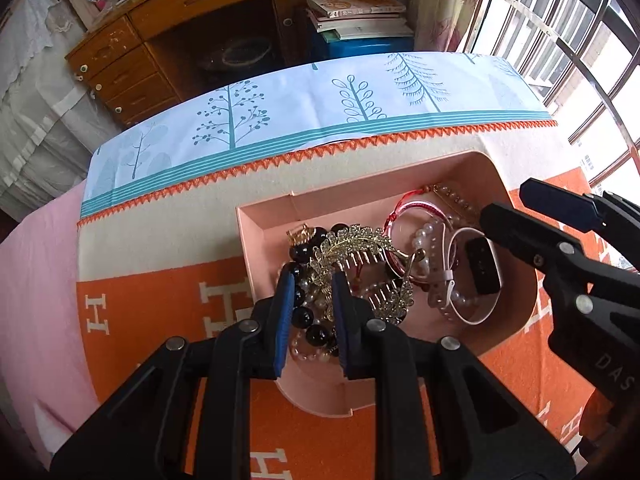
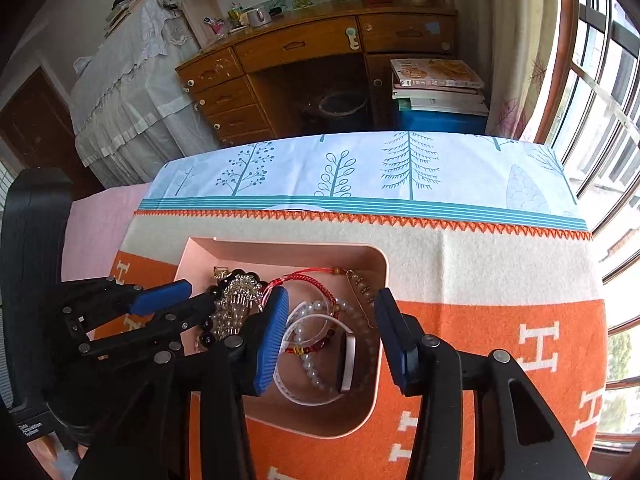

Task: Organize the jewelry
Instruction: 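Carry the pendant and brooch into the pink box and open both grippers, then move both grippers back toward the remaining brooches and rings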

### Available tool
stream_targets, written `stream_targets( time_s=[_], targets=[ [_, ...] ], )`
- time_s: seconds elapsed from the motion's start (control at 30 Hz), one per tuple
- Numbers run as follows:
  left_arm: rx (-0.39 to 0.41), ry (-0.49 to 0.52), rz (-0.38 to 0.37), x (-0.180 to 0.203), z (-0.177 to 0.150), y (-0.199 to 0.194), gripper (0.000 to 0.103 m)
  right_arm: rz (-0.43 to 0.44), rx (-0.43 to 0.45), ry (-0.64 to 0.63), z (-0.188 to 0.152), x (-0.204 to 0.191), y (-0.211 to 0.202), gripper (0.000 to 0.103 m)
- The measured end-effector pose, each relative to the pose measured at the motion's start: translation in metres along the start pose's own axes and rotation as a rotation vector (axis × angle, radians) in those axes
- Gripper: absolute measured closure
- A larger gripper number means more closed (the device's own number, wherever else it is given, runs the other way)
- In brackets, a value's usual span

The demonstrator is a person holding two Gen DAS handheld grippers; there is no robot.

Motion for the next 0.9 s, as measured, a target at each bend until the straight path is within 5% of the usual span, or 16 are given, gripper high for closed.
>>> stream_targets(
  time_s=[0.47, 0.67, 0.9],
  targets=[
    [0.009, -0.050, -0.051, -0.026, -0.024, -0.042, 0.087, 0.049, 0.049, -0.025, -0.030, -0.022, -0.064, 0.058],
    [0.038, -0.051, -0.037, -0.041, -0.058, -0.075, 0.087, 0.076, 0.053, -0.080, -0.061, -0.042, -0.097, 0.057],
    [0.064, -0.063, -0.111, -0.055, -0.111, -0.111, 0.087, 0.131, 0.065, -0.161, -0.111, -0.075, -0.128, 0.044]
  ],
)
Point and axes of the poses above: each gripper's, at about its wrist camera, not at the fingertips, and y roughly the way its jaws point, x to its right, z to its top, the point moved 2 cm from there along y, roughly the way its jaws point, and after that the axes turned 11 degrees about z, right-handed, at the moved point
